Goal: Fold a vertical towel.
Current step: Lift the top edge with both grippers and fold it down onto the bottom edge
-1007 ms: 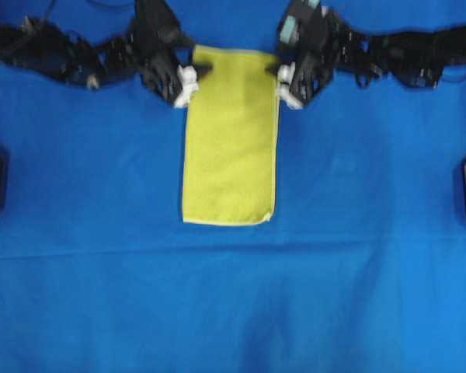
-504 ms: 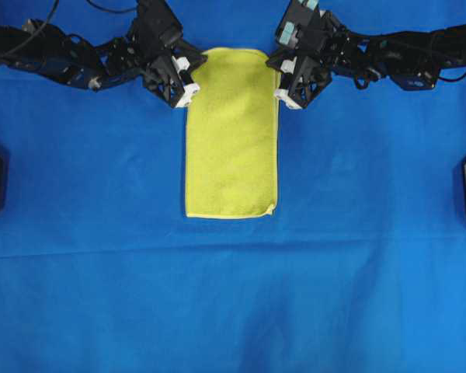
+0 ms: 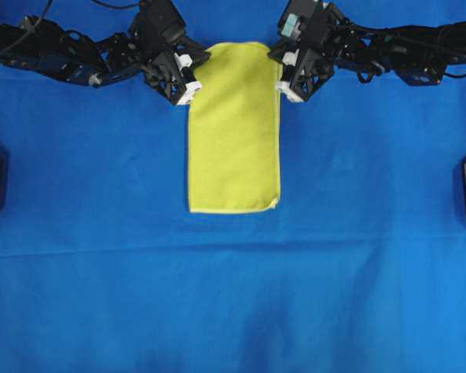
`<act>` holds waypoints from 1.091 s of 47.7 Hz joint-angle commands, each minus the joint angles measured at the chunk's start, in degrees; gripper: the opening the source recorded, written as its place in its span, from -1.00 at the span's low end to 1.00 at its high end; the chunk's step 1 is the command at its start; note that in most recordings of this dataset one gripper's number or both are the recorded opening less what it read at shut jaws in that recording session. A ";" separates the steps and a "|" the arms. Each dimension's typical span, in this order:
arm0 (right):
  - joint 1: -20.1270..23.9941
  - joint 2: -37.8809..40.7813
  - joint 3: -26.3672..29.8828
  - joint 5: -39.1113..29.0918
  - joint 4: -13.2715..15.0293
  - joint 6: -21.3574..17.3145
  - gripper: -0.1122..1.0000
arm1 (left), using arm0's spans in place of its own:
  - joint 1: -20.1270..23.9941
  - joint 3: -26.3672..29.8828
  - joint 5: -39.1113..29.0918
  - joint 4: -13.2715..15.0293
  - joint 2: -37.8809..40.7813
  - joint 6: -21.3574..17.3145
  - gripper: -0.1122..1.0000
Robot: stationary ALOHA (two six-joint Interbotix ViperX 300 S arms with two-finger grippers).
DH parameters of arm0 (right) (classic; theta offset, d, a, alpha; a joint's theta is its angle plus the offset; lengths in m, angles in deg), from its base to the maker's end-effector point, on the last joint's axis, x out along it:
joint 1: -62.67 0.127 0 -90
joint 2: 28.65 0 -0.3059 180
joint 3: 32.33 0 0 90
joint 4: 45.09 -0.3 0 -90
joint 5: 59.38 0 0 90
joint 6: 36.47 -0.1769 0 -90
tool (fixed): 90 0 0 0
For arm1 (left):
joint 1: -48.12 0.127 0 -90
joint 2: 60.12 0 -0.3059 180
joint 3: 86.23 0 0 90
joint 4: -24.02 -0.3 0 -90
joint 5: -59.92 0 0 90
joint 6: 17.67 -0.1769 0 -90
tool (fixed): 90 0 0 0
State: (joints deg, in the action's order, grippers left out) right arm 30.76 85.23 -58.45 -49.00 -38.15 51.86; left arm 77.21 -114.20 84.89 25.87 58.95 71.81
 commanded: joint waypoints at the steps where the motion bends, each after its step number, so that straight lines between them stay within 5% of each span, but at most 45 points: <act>1: -1.49 -1.85 1.32 0.44 0.09 0.00 -0.68 | 1.23 1.76 0.26 -0.18 -1.58 -0.88 -0.74; 29: -4.04 -4.75 1.85 0.97 0.70 -0.62 -0.68 | 2.81 4.13 -2.99 -0.18 -3.78 -6.59 -0.74; 52: 2.72 -20.21 -5.10 -1.49 0.62 -0.79 -0.68 | -5.19 1.49 -11.25 -0.18 -16.08 -10.37 -0.74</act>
State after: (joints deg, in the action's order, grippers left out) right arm 32.26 68.71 -63.20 -49.80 -37.53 51.16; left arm 72.99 -112.71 74.43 25.78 45.94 61.52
